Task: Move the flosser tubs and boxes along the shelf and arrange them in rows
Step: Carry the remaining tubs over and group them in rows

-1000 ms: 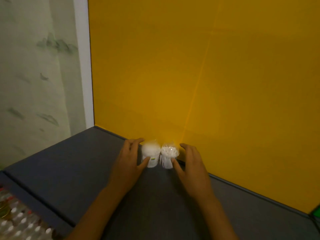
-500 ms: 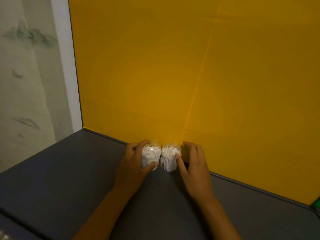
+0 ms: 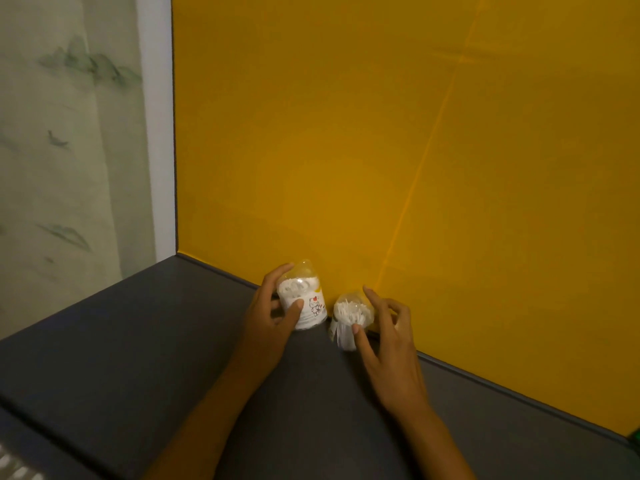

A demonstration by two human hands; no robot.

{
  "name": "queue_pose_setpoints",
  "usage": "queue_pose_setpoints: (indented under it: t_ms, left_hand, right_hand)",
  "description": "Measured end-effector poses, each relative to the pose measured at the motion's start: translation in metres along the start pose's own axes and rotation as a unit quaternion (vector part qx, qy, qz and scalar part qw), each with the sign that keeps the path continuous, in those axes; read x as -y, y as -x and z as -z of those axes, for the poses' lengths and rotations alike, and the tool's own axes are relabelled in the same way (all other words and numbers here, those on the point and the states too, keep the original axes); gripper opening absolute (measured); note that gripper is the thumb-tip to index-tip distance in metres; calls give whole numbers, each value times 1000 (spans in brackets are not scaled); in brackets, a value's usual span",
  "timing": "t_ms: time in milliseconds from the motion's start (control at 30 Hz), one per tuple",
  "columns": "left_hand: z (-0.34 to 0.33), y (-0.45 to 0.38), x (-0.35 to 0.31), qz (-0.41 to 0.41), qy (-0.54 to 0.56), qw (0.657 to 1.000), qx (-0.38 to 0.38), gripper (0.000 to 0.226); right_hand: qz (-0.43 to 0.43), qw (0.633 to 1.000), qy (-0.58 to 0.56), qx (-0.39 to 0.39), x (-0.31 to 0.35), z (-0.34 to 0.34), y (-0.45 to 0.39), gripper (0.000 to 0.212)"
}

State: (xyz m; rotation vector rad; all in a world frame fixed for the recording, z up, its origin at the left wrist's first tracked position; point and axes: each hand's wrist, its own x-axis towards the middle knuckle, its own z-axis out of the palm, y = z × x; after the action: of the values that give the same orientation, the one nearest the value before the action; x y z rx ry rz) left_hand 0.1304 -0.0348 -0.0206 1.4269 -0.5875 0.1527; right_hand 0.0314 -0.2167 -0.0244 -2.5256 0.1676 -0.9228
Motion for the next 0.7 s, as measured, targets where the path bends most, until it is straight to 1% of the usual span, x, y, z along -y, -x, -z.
queue_pose_setpoints:
  t_ms: [133, 333, 500, 700]
  left_hand:
    - [2, -1, -3, 33, 48, 998, -1, 55]
    - [3, 0, -4, 63, 107, 992, -27, 58]
    - [4, 2, 1, 43, 83, 995, -21, 65]
    - [1, 4, -3, 38, 77, 996, 1, 66]
  right_hand:
    - [8, 999, -8, 33, 2, -5, 2, 58]
    - [18, 999, -37, 27, 7, 0, 0, 50]
    - [-24, 997, -63, 35, 8, 0, 2, 66]
    - [-66, 992, -106, 28, 5, 4, 7, 72]
